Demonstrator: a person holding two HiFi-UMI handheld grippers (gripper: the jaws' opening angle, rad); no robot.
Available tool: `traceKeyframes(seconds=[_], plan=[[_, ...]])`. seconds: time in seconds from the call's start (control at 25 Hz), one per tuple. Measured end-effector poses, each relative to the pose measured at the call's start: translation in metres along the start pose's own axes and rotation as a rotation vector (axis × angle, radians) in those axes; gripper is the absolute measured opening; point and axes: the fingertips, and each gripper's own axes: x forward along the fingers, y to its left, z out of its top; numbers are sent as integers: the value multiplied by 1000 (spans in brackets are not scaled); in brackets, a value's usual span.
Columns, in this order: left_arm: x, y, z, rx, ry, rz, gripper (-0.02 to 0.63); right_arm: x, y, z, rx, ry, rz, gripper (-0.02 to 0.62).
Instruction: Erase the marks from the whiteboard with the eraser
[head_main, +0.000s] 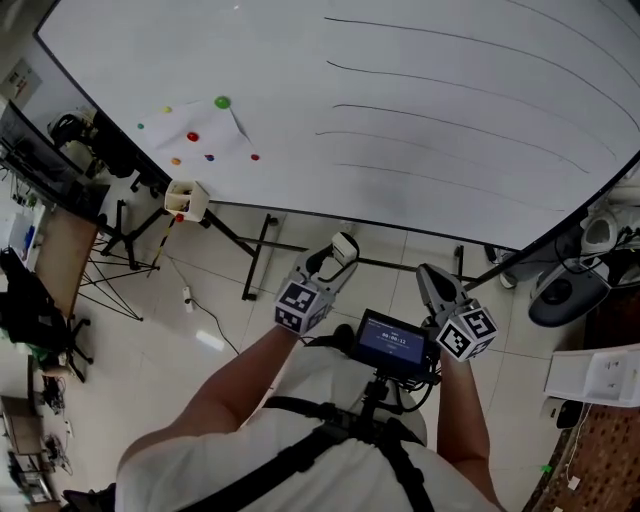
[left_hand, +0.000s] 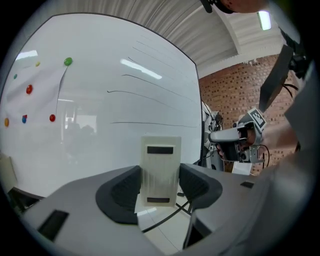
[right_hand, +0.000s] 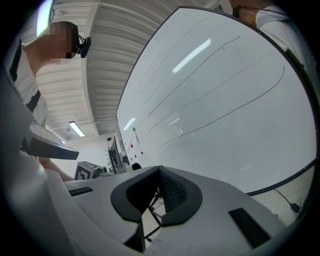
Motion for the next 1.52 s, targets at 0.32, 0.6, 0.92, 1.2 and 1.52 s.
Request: traceKeyframes(seconds=[0.32, 0.6, 0.92, 1.2, 1.52], plan=[[11, 32, 18, -13, -29, 39, 270, 17, 6, 4, -26, 14, 31, 20], [22, 86, 56, 21, -104, 135, 270, 43, -2, 20, -48, 19, 14, 20], [34, 147, 88, 42, -125, 308, 265, 77, -4, 37, -78, 10, -12, 20], [43, 148, 104, 33, -205, 288, 264, 79, -15, 41, -86, -15, -82, 20], [66, 132, 106, 85, -214, 220, 264, 84, -35, 31, -55, -5, -144, 20]])
